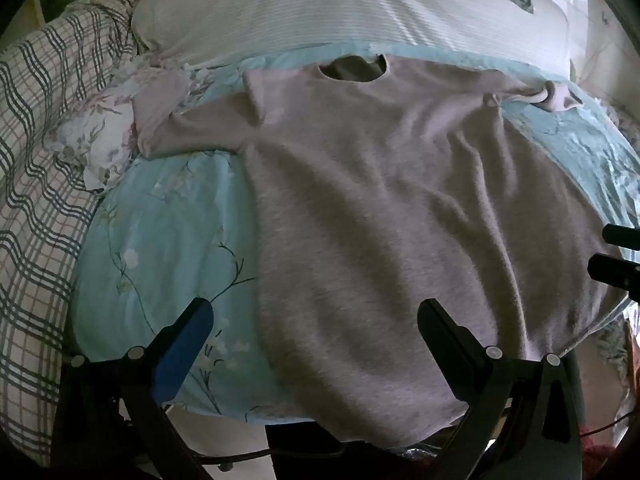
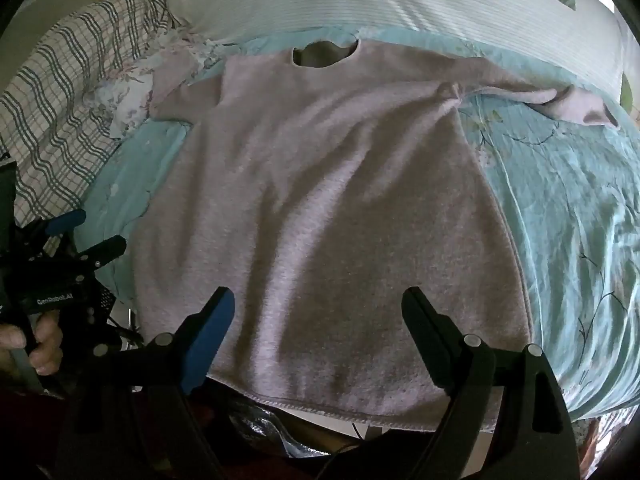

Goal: Fold small clothes

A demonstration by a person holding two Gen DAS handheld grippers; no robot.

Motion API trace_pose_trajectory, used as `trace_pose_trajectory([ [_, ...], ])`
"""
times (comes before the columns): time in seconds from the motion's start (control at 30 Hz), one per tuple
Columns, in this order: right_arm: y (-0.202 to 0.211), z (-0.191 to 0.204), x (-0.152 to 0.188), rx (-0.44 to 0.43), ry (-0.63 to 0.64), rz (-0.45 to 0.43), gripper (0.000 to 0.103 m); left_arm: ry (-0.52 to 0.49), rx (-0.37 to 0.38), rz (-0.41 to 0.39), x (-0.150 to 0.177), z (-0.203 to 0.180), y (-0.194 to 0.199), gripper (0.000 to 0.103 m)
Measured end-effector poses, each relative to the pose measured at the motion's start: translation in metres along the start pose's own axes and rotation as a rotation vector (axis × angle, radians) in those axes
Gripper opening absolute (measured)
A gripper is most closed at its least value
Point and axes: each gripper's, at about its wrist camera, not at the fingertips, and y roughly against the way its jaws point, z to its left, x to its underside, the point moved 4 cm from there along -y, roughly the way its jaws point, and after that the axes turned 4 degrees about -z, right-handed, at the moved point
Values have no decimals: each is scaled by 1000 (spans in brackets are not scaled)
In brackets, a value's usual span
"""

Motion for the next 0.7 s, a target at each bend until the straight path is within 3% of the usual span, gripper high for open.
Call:
trace_pose_trajectory([
  [0.7,1,2,-1,-5,-4,-4,86,5,0,-5,-1,-1,-3,102],
])
